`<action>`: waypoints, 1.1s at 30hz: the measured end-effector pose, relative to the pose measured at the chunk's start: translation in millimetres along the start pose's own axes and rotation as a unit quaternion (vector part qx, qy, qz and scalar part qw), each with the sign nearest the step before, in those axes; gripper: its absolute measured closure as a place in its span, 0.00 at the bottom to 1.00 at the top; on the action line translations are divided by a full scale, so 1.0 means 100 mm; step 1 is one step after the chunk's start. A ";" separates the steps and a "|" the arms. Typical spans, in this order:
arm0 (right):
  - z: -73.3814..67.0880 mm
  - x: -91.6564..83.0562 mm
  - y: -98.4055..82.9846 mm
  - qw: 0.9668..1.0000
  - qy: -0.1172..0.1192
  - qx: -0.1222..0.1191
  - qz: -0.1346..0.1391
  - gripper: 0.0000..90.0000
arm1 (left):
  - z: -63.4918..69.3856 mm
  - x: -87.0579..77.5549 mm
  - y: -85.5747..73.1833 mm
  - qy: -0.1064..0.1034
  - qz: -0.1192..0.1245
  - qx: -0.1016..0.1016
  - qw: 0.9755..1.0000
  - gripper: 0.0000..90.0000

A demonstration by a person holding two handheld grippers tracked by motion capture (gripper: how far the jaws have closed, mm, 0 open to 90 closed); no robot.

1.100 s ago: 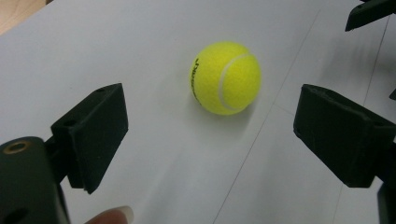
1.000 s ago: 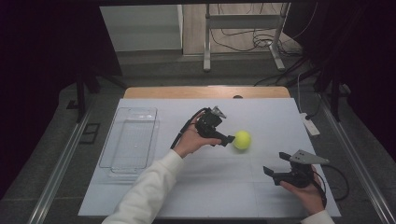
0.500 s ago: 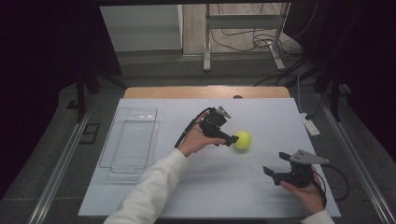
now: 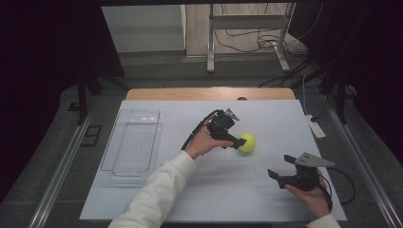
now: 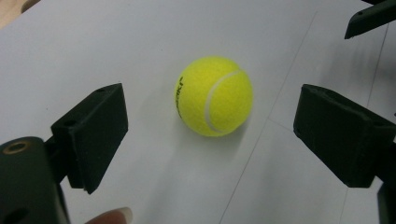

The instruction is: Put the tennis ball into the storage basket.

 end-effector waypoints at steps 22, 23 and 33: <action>-0.01 0.00 0.00 1.000 -0.001 -0.003 -0.002 0.11 | 0.03 0.10 0.07 0.003 -0.007 -0.003 1.000 0.12; -0.01 0.00 0.00 1.000 -0.001 -0.003 -0.003 0.11 | 0.03 0.11 0.08 0.004 -0.007 -0.005 1.000 0.11; -0.01 0.00 0.00 1.000 0.001 -0.003 -0.002 0.11 | 0.00 0.20 0.11 0.005 -0.010 -0.006 1.000 0.11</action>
Point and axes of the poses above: each handheld gripper's, and its own axes: x roughly forward along the jaws, y roughly out of its top, z roughly to its right, the point moved 4 cm from there along x, roughly forward along the jaws, and after that the axes turned 8 degrees about -y, right-handed, at the moved point
